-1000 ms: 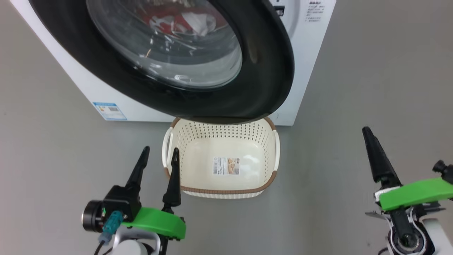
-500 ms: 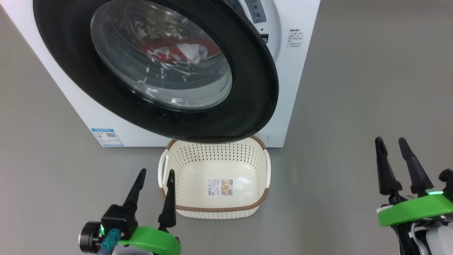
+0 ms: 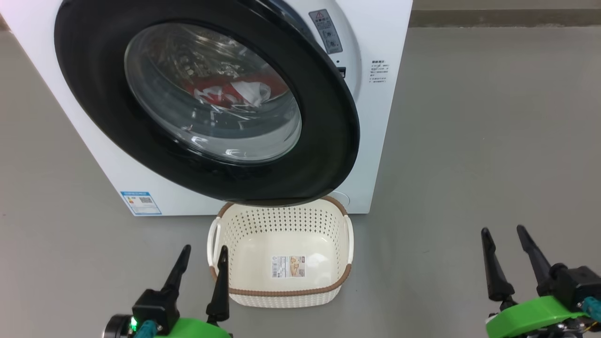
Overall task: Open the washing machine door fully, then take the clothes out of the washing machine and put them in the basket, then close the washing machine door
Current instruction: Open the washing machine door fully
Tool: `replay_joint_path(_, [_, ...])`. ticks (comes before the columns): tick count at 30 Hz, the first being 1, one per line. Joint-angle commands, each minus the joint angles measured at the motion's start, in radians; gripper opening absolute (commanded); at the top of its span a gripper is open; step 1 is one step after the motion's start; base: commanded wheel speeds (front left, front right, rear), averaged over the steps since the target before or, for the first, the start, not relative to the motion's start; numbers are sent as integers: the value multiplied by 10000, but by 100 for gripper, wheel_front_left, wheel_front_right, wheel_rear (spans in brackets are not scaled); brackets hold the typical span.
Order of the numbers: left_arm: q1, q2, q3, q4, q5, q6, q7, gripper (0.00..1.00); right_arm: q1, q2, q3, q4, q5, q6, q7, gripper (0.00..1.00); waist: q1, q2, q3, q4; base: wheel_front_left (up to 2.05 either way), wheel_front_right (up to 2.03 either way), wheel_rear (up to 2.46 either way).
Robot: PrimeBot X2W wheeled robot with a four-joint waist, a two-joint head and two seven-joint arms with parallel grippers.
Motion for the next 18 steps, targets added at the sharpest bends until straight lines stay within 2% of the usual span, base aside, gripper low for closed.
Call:
replay_joint_path(1, [-11, 114, 368, -173, 108, -29, -122, 100, -33, -72, 205, -132, -164, 35, -63, 100, 0, 0, -66, -2, 0, 0, 0])
replay_joint_path(18, [186, 114, 351, -71, -10, 13, -122, 100, 74, 91, 679, 580, -236, 35, -64, 100, 0, 0, -146, -23, 0, 0, 0])
